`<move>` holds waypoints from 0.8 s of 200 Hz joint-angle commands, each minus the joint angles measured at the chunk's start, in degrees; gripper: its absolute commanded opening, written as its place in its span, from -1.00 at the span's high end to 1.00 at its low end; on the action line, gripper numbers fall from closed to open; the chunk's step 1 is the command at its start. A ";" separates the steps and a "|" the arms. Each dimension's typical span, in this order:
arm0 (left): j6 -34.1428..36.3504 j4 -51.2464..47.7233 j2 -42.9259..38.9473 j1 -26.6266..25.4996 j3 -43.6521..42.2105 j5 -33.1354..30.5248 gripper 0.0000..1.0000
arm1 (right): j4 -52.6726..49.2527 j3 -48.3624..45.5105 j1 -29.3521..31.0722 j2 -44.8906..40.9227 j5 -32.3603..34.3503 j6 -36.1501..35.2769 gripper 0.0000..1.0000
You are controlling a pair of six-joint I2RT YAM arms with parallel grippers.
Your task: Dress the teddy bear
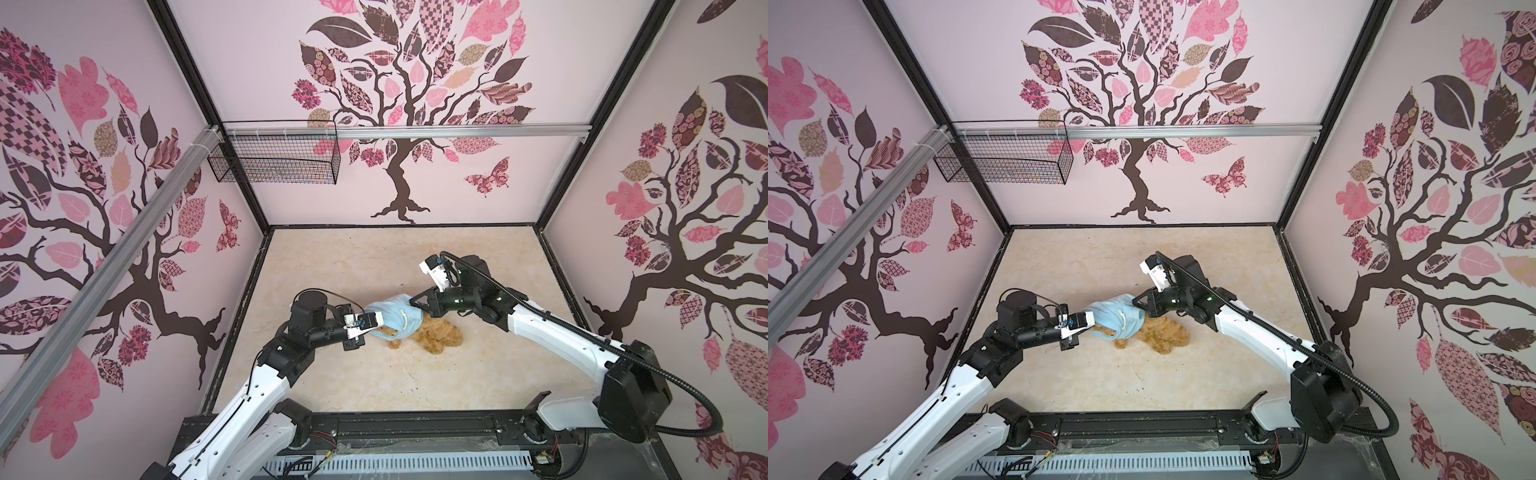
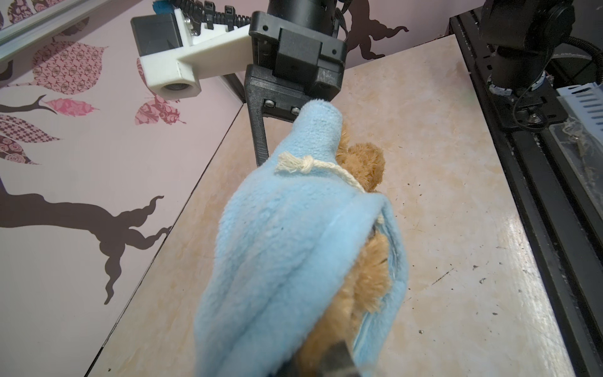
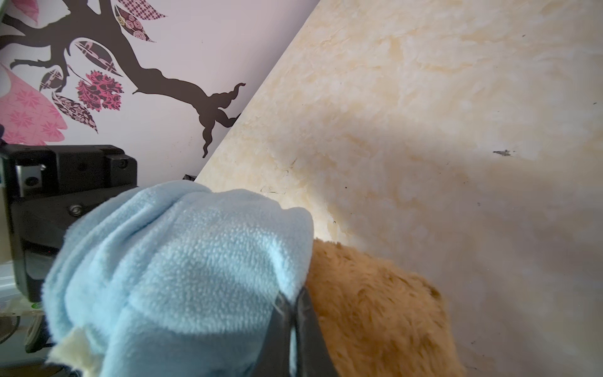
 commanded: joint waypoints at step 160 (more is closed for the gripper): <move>1.72 0.41 -3.20 -0.34 -2.15 5.72 1.00 | 10.19 -7.54 -3.99 -16.91 2.47 -4.88 0.01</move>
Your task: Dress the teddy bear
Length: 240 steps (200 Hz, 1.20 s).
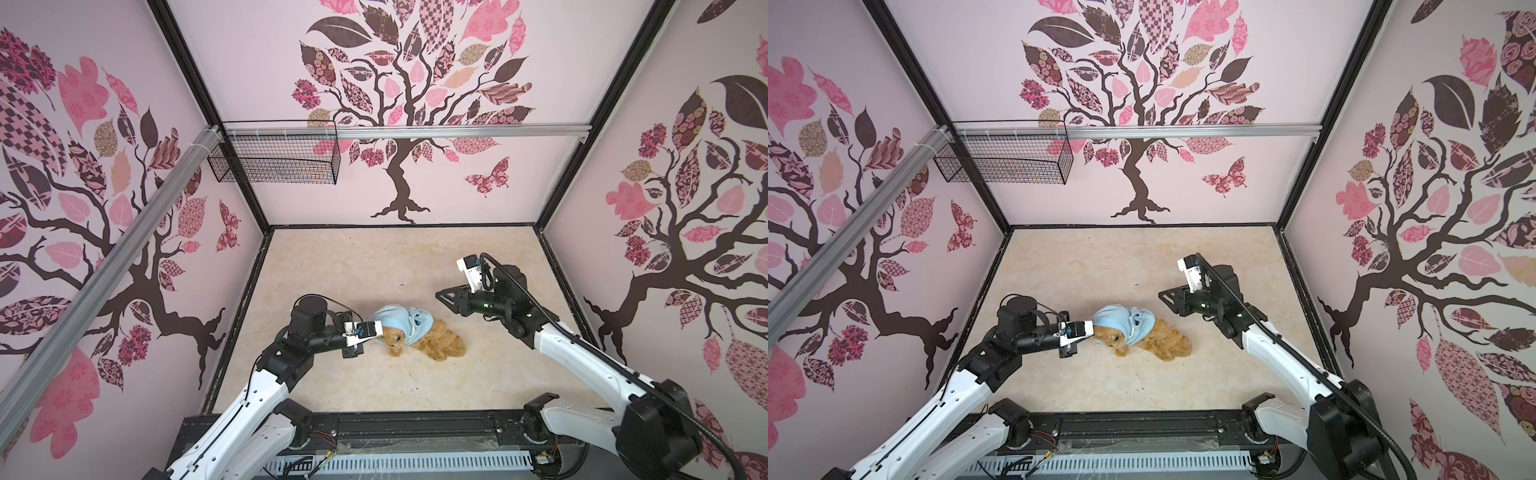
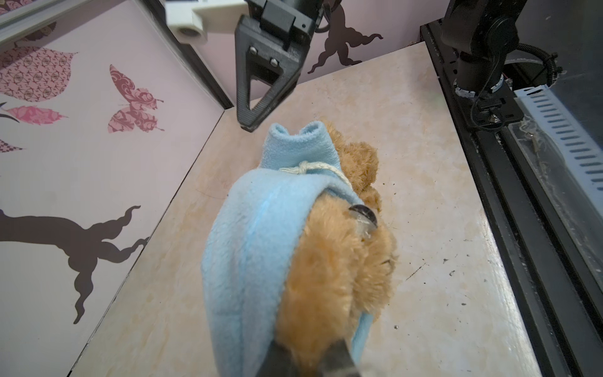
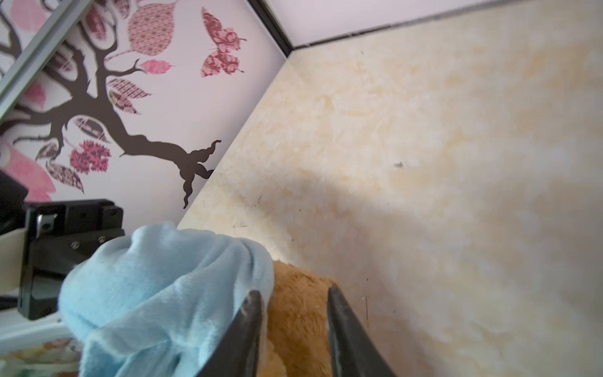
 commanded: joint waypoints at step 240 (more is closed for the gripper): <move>-4.08 -0.53 -3.90 -0.40 -0.42 0.77 1.00 | -0.03 10.84 2.13 23.52 -5.41 8.10 0.72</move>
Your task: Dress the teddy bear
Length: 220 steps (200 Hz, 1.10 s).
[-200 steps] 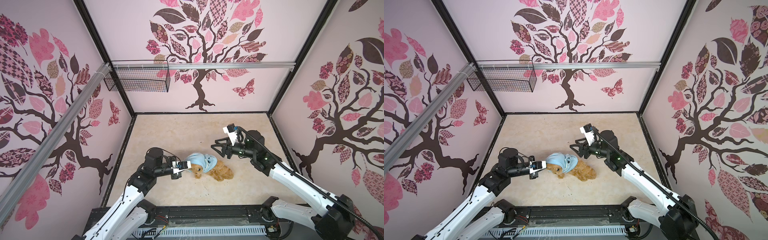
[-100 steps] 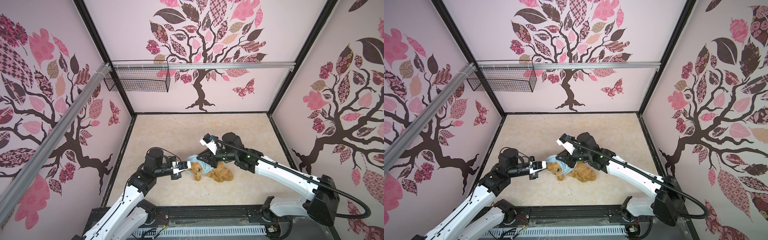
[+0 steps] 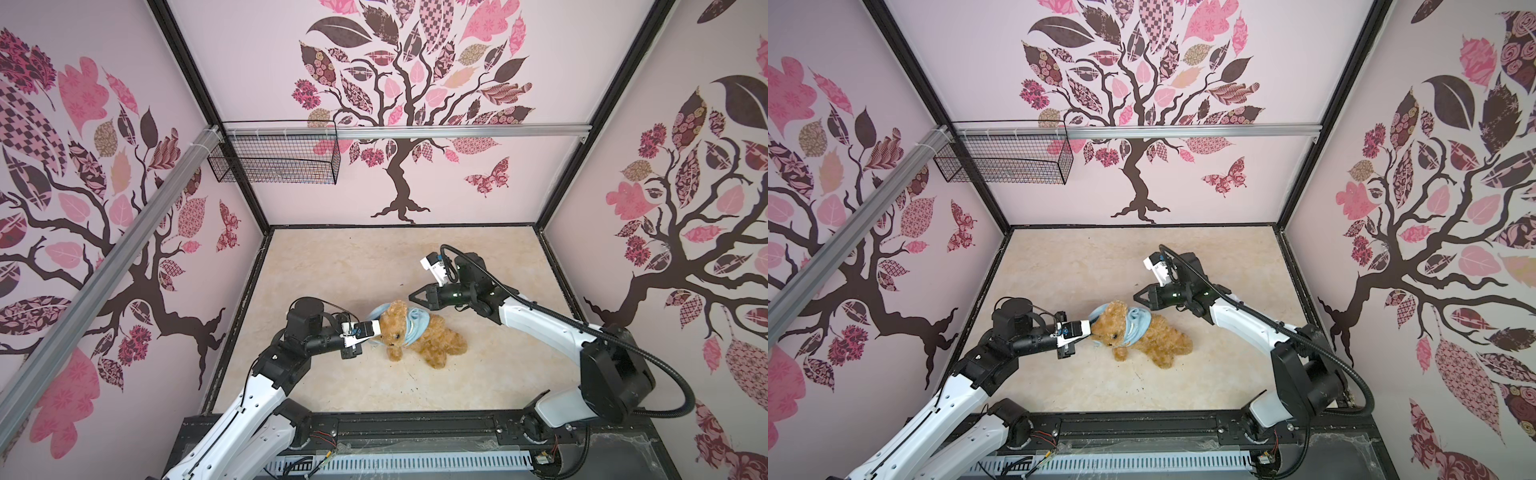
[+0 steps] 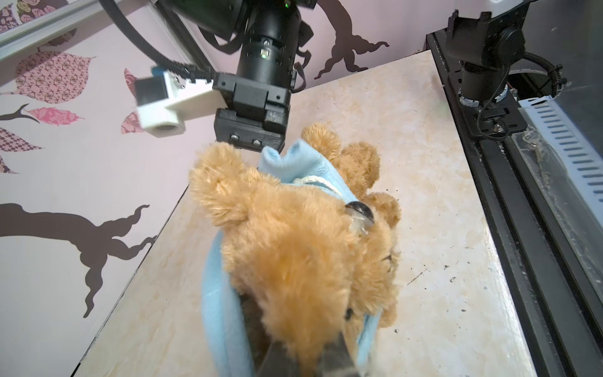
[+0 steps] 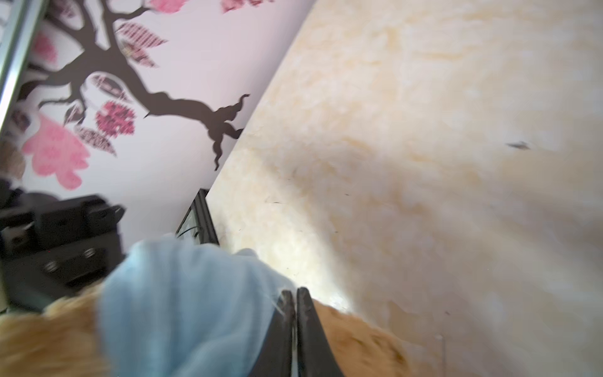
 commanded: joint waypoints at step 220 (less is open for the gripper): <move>-114.91 10.22 3.91 -0.24 -1.98 -26.70 1.00 | 20.13 -11.50 34.40 -11.04 30.51 2.39 0.01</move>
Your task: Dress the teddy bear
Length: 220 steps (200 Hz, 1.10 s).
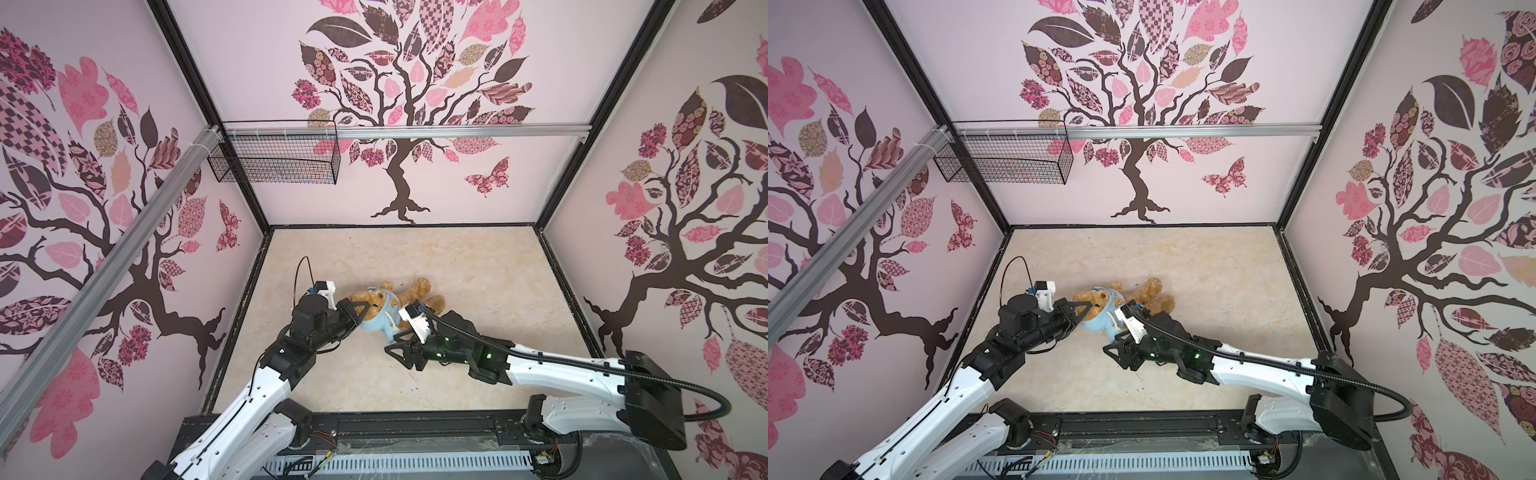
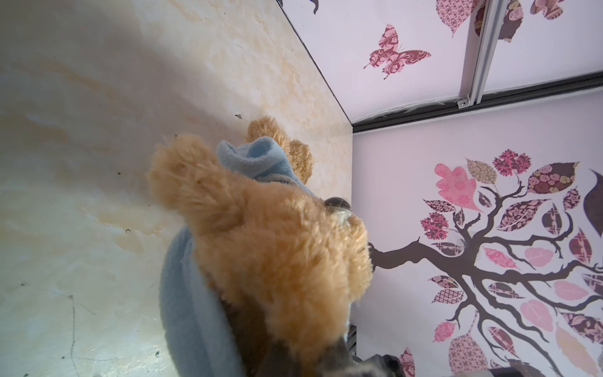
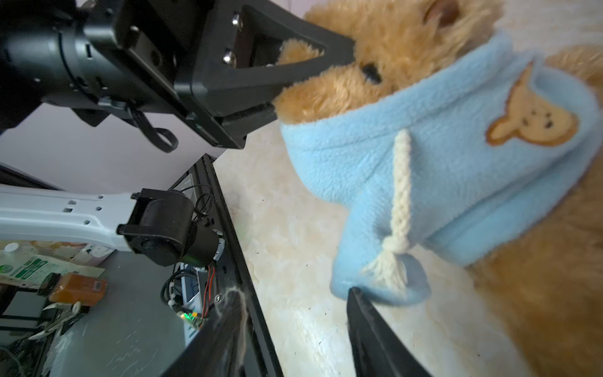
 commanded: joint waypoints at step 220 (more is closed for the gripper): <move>-13.12 6.11 0.73 -0.21 -4.00 -2.84 1.00 | 6.66 11.71 5.15 21.87 28.81 -2.51 0.76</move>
